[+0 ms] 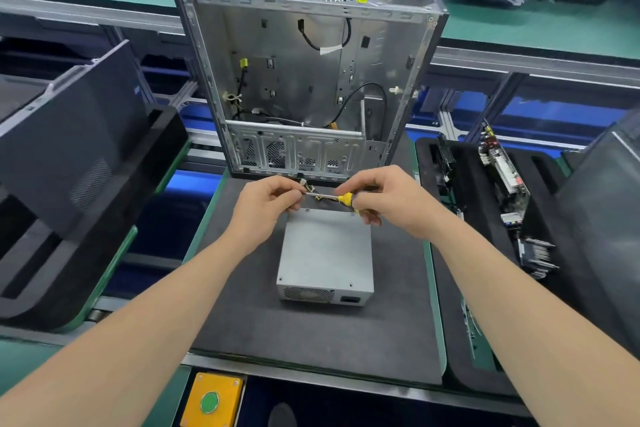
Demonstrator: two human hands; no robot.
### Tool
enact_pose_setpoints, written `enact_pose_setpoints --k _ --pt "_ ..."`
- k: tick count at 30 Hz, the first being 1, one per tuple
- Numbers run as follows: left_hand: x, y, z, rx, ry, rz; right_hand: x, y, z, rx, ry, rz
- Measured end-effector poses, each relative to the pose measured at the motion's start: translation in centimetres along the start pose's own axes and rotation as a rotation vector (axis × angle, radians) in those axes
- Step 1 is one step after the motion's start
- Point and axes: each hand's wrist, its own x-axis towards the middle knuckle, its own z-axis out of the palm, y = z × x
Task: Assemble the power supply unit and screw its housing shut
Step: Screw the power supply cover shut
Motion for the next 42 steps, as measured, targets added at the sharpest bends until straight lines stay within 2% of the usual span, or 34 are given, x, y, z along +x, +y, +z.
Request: enact_pose_setpoints --k 5,14,22,26,32,36,42 --pt "-0.5 -0.5 -0.1 0.163 -0.026 0.017 -0.2 -0.7 -0.3 -0.161 -0.011 -0.045" --pt "-1.6 -0.7 -0.6 0.105 0.016 0.004 0.5 -2.4 -0.2 -0.287 -0.004 -0.063" --pt "-2.0 -0.4 -0.6 0.205 -0.013 0.004 0.1 -2.9 0.0 -0.358 -0.026 -0.079" --pt "-2.2 0.0 0.0 0.257 -0.097 0.043 -0.2 -3.4 0.0 -0.256 0.054 -0.118" --pt "-1.9 0.6 1.1 0.235 -0.127 0.054 -0.5 -3.6 -0.8 -0.143 0.254 -0.145" --pt "-1.7 0.7 1.3 0.199 -0.101 0.063 -0.7 -3.2 -1.6 -0.168 0.262 -0.128" --pt "-1.8 1.1 2.0 0.261 -0.155 0.144 -1.1 -3.0 -1.9 -0.117 0.232 -0.117"
